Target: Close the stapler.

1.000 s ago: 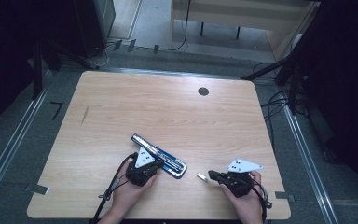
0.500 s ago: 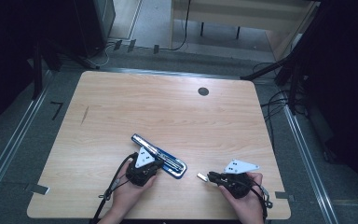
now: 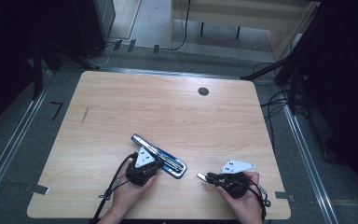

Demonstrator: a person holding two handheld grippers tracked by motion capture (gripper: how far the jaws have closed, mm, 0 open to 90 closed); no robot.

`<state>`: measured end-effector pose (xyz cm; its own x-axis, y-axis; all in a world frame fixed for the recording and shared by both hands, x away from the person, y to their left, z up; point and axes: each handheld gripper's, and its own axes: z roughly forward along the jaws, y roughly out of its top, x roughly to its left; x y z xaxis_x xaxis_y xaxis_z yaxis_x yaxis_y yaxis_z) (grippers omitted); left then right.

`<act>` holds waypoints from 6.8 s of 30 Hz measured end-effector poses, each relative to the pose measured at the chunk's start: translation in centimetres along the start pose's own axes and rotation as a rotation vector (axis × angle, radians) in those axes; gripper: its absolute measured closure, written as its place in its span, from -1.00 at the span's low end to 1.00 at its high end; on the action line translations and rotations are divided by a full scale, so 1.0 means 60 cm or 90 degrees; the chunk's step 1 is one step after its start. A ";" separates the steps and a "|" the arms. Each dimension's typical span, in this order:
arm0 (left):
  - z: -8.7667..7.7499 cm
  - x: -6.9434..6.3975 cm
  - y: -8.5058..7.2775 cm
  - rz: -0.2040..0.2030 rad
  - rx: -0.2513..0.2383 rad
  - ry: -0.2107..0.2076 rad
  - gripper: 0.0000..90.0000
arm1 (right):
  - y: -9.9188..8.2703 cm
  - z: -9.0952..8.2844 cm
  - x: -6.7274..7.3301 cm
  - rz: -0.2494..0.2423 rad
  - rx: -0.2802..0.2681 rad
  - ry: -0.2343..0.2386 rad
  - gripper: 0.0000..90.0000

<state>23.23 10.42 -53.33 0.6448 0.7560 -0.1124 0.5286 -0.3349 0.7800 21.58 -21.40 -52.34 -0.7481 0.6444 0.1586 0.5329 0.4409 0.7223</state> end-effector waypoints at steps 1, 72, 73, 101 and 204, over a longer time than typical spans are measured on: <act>0.000 0.000 0.000 0.001 0.000 0.000 1.00 | 0.000 0.001 -0.001 0.004 0.000 0.005 0.83; 0.000 -0.001 0.000 0.008 0.000 -0.005 1.00 | 0.067 0.012 0.035 -0.025 -0.006 0.005 0.77; 0.000 -0.001 0.000 0.009 0.000 -0.004 1.00 | 0.069 0.012 0.035 -0.023 -0.007 0.005 0.77; 0.001 0.000 0.000 0.006 -0.001 -0.006 1.00 | 0.124 0.036 0.053 -0.009 -0.016 0.026 0.77; 0.000 0.001 0.000 0.003 0.000 -0.008 1.00 | 0.185 0.128 0.067 -0.080 0.108 0.036 0.76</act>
<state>23.28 10.43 -53.33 0.6539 0.7476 -0.1160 0.5255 -0.3386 0.7805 27.54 -9.11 -48.86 -0.8312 0.5439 0.1151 0.4895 0.6178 0.6154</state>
